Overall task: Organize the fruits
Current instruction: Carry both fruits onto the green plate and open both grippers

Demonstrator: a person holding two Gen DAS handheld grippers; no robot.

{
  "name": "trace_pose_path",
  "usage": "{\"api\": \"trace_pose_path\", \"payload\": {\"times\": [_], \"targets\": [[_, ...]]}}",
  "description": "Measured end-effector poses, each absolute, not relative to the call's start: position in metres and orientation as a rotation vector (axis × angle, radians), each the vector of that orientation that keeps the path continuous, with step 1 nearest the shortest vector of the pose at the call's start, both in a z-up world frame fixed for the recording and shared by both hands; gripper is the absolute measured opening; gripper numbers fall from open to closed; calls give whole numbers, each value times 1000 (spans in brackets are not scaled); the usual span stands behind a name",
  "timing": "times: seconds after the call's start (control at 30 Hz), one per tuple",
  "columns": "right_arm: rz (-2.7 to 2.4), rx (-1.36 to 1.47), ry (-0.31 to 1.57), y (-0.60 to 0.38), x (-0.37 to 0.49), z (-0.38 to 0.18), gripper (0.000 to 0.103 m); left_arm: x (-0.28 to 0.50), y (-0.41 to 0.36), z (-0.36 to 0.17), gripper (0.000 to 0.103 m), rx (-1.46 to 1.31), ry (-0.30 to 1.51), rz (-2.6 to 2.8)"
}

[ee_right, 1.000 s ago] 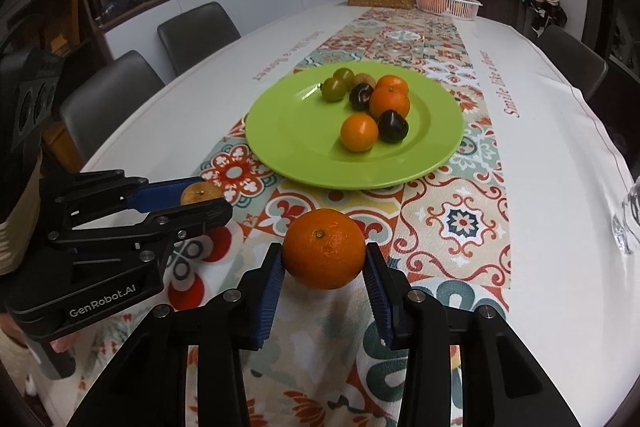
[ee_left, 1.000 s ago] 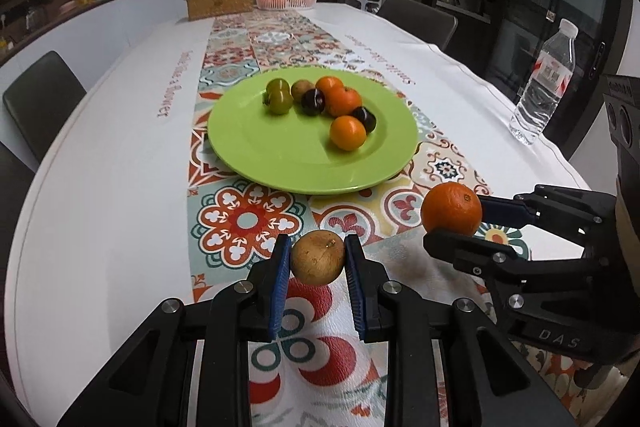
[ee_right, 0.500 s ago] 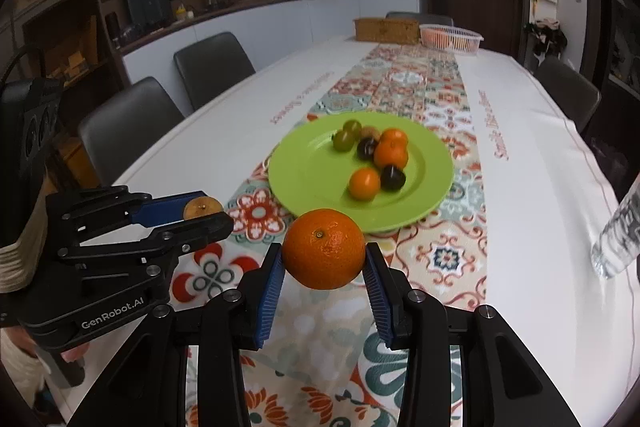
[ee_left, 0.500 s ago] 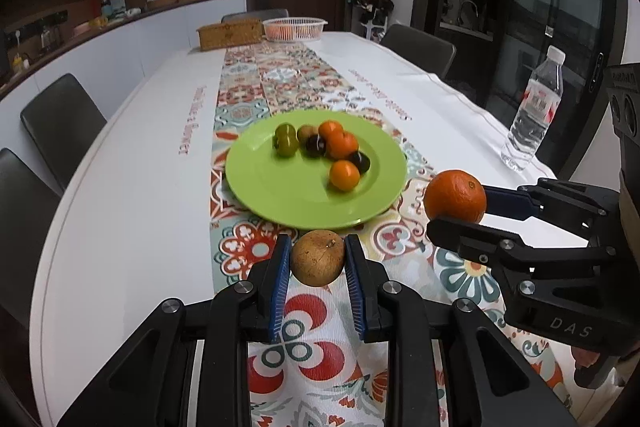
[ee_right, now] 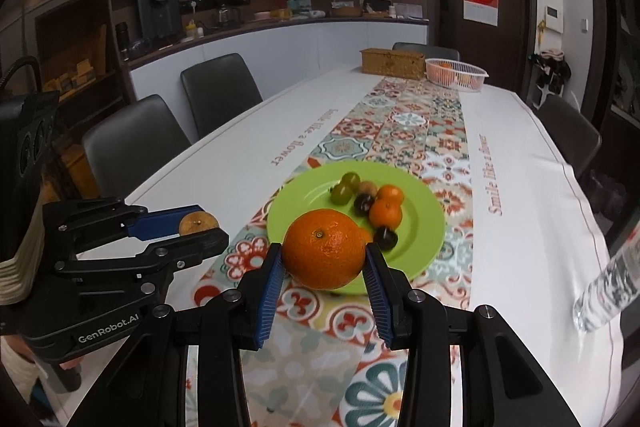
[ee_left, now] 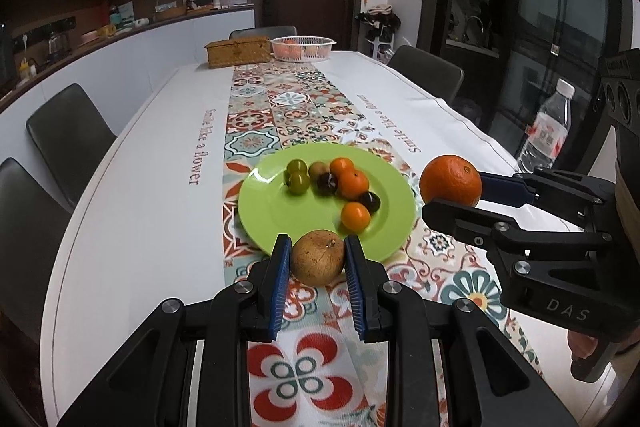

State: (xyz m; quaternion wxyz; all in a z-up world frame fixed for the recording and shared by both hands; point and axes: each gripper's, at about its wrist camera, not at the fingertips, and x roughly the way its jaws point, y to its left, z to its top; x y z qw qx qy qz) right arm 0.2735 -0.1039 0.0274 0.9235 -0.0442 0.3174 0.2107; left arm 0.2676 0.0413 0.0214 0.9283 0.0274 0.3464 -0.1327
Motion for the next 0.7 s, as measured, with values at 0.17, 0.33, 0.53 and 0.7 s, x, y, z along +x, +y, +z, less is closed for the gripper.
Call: {"api": "trace_pose_path", "payload": {"times": [0.17, 0.33, 0.53, 0.7], "targets": [[439, -86, 657, -102, 294, 29, 41, 287, 45, 20, 27, 44, 712, -276], [440, -88, 671, -99, 312, 25, 41, 308, 49, 13, 27, 16, 724, -293], [434, -99, 689, -93, 332, 15, 41, 331, 55, 2, 27, -12, 747, -304], [435, -106, 714, -88, 347, 3, 41, 346, 58, -9, 27, -17, 763, -309]]}}
